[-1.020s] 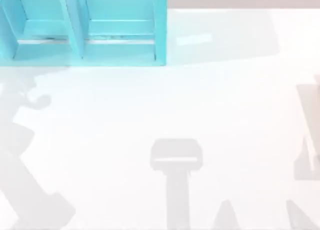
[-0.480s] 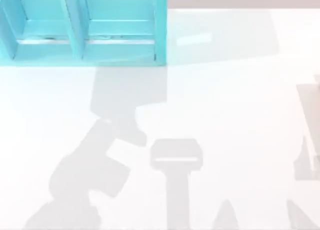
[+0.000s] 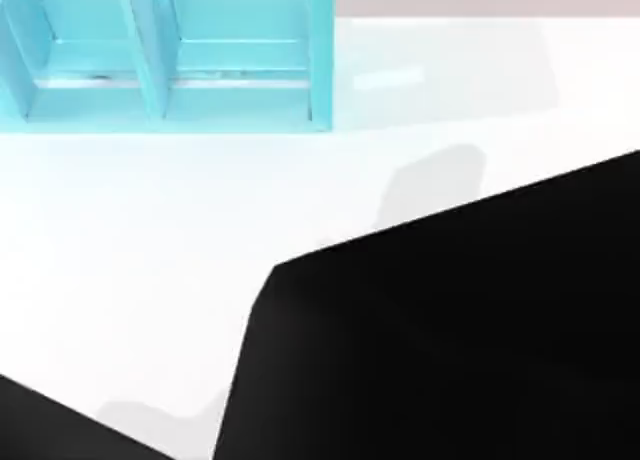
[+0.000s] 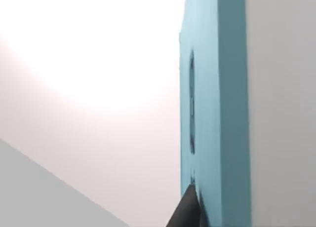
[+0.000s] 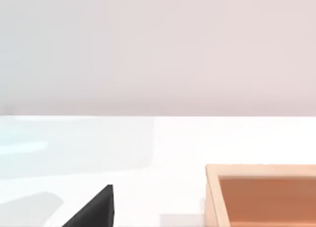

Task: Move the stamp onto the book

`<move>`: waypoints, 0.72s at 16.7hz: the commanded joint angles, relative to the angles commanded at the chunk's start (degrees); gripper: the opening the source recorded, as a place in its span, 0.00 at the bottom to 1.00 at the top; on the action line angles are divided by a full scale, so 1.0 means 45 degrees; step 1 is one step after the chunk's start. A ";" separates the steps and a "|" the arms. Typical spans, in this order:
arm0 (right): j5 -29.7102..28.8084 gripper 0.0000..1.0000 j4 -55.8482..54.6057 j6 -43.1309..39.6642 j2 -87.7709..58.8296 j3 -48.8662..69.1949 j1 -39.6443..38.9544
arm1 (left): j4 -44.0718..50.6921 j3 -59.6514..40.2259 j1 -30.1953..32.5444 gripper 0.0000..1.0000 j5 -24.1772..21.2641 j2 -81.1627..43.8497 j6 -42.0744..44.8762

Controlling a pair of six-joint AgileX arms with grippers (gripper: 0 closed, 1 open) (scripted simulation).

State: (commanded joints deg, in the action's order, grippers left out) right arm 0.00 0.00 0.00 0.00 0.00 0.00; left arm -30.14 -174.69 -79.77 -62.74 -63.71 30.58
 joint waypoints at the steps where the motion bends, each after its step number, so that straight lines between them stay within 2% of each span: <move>1: 0.0000 1.00 0.0000 0.0000 0.0000 0.0000 0.0000 | -0.0013 -0.0641 -0.0255 0.00 -0.0076 0.0117 0.0150; 12: 0.0000 1.00 0.0000 0.0000 0.0000 0.0000 0.0000 | -0.0080 -0.7226 -0.2974 0.00 -0.0673 0.1223 0.1751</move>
State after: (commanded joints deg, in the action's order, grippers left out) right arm 0.00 0.00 0.00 0.00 0.00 0.00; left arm -30.50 -207.20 -93.15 -65.77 -58.21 38.46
